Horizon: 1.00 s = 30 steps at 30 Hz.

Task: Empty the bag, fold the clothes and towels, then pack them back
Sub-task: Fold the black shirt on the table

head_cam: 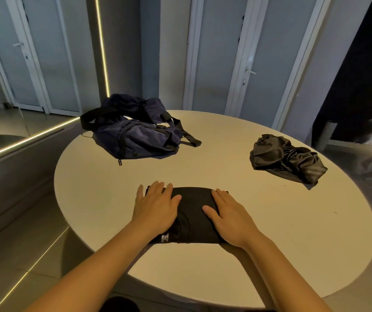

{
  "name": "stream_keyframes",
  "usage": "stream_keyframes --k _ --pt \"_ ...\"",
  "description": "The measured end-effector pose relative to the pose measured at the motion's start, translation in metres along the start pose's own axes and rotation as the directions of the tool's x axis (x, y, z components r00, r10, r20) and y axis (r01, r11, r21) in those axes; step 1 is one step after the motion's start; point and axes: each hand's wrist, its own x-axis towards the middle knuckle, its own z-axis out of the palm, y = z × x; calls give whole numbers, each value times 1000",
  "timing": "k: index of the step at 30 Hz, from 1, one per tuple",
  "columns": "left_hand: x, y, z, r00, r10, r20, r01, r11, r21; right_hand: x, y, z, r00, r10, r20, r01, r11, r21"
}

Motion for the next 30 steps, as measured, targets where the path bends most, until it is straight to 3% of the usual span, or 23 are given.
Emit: stream_keyframes --k 5,8,11,14,18,23,30 --pt "8 -25 -24 983 -184 -27 183 983 -17 -4 5 8 999 8 -33 -6 999 48" --pt "28 -35 -38 939 -295 179 324 932 -164 -7 4 10 999 30 -35 -28 998 54" --pt "40 -38 -52 875 -312 370 431 850 -302 -13 2 11 999 29 -43 -27 999 41" --pt "43 -34 -63 851 -273 448 431 851 -300 -18 1 13 998 23 -57 -21 999 41" --pt "46 -31 -64 866 -231 442 411 833 -370 -27 1 14 997 22 -70 -18 998 53" --pt "43 -26 -68 882 -205 425 430 720 -545 -30 2 15 995 10 -97 -5 999 53" --pt "51 -23 -67 840 -221 495 437 816 -377 -29 -1 12 998 15 -60 -13 1000 21"
